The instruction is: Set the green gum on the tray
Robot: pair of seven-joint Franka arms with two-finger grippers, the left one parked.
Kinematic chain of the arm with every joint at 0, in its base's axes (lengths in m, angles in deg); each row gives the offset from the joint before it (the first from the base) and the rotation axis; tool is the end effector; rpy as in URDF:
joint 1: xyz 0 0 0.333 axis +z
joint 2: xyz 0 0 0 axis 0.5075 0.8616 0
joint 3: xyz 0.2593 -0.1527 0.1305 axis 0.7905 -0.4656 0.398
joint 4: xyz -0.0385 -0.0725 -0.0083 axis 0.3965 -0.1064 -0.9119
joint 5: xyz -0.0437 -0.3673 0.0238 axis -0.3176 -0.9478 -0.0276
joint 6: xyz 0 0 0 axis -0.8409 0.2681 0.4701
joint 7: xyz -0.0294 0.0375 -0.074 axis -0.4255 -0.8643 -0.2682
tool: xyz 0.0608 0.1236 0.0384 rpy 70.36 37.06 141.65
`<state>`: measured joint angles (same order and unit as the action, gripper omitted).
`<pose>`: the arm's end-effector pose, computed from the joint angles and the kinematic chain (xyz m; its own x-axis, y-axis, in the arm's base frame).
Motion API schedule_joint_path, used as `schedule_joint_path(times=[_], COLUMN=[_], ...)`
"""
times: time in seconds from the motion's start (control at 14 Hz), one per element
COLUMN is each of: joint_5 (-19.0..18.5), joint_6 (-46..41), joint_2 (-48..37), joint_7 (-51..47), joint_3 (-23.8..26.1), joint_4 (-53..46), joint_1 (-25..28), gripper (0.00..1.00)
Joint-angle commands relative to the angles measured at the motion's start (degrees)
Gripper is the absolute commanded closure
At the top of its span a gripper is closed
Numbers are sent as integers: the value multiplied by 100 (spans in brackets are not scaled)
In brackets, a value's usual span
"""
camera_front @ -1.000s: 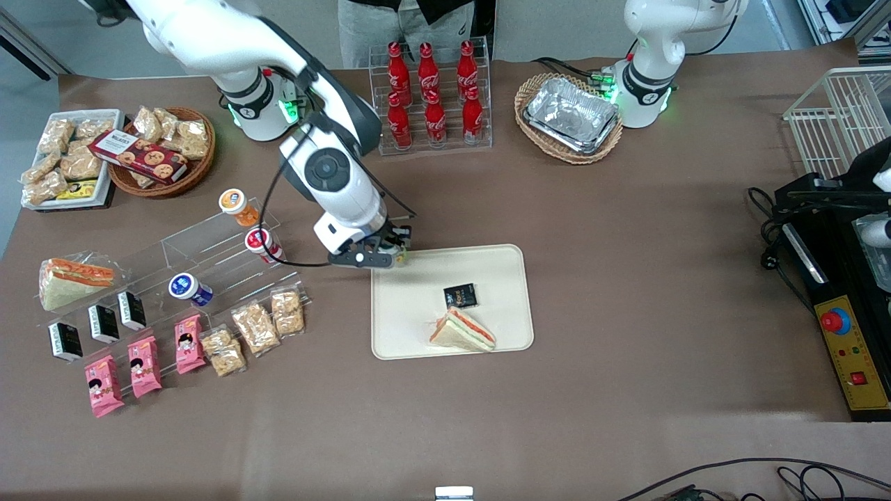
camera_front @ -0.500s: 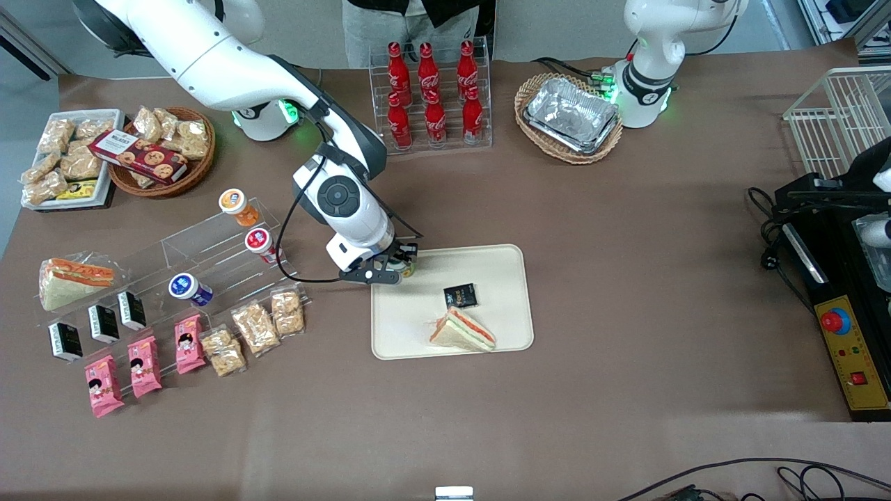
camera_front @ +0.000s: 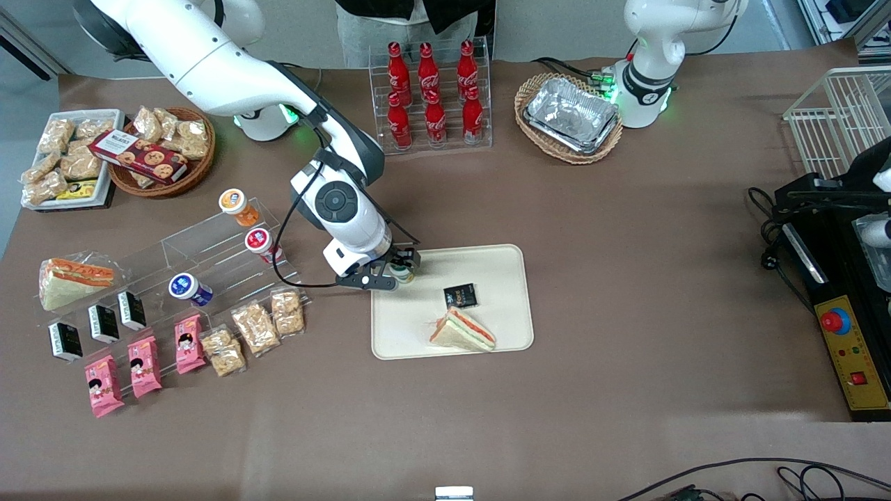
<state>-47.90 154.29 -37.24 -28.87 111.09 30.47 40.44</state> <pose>0.5048 0.3619 0.2448 0.9857 -0.1615 -0.0482 -0.1658 -0.9805 -0.1055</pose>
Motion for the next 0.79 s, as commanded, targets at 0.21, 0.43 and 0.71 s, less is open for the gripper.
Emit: schedule_joint_path(times=[0.21,0.43,0.71], joint_5=[-77,694,1155], joint_6=[-1740,-2840,-3773], joint_2=[-1406,-2593,-3536], joint_7=[581,1723,3762], joint_3=[57,-589,-2101], joint_4=[-159,-177,-264], joint_1=[-422,-555,-529], gripper=[2,1,1])
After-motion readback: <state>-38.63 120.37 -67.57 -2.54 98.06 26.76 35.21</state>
